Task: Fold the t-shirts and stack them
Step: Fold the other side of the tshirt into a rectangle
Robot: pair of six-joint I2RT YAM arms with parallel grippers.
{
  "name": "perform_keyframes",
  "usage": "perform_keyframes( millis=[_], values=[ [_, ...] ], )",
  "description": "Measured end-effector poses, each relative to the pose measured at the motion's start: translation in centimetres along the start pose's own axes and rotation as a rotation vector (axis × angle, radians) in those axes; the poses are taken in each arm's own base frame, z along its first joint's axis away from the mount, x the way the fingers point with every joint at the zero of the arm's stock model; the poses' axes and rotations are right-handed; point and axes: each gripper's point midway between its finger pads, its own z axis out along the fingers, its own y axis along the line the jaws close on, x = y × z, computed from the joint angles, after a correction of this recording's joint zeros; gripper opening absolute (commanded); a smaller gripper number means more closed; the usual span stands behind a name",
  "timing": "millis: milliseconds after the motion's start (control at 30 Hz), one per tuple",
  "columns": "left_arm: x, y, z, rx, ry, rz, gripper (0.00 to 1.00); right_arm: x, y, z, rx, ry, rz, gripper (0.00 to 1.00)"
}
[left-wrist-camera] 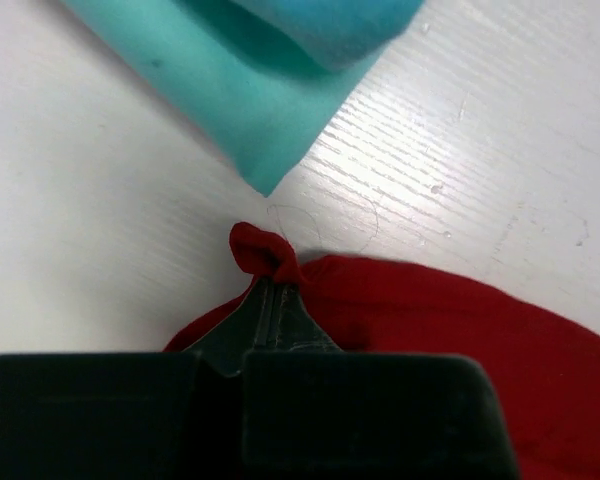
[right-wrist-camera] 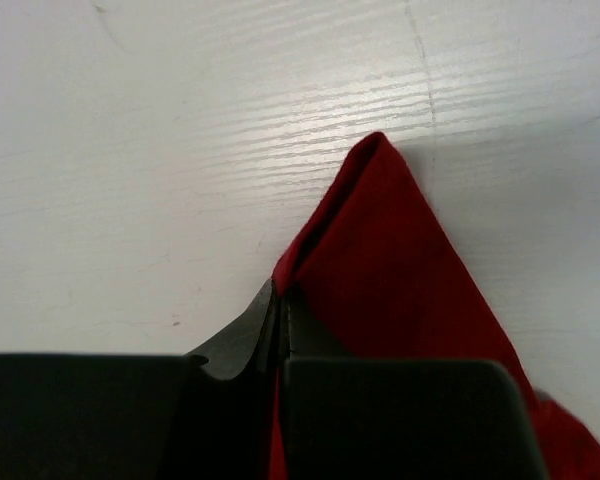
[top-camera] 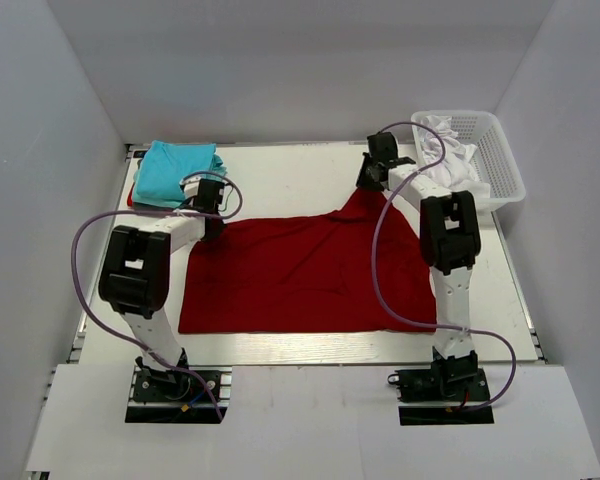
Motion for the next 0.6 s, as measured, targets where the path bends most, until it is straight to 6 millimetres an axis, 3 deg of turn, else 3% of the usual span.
perform_keyframes(
  millis=[100, 333, 433, 600],
  values=[
    [-1.2, 0.2, -1.0, -0.010, -0.040, -0.008, 0.00, -1.5, 0.6, -2.0, -0.022, -0.047, -0.004, 0.00],
    [-5.3, -0.6, -5.0, 0.069, -0.155, -0.047, 0.00, -4.8, 1.5, -9.6, -0.078, -0.188, -0.005, 0.00],
    [-5.3, -0.3, -6.0, 0.087, -0.168, -0.051, 0.00, -4.4, 1.1, -12.4, -0.085, -0.214, 0.001, 0.00],
    [-3.6, 1.4, -7.1, 0.084, -0.157, -0.044, 0.00, -0.8, -1.4, -16.2, -0.049, -0.209, 0.045, 0.00]
  ],
)
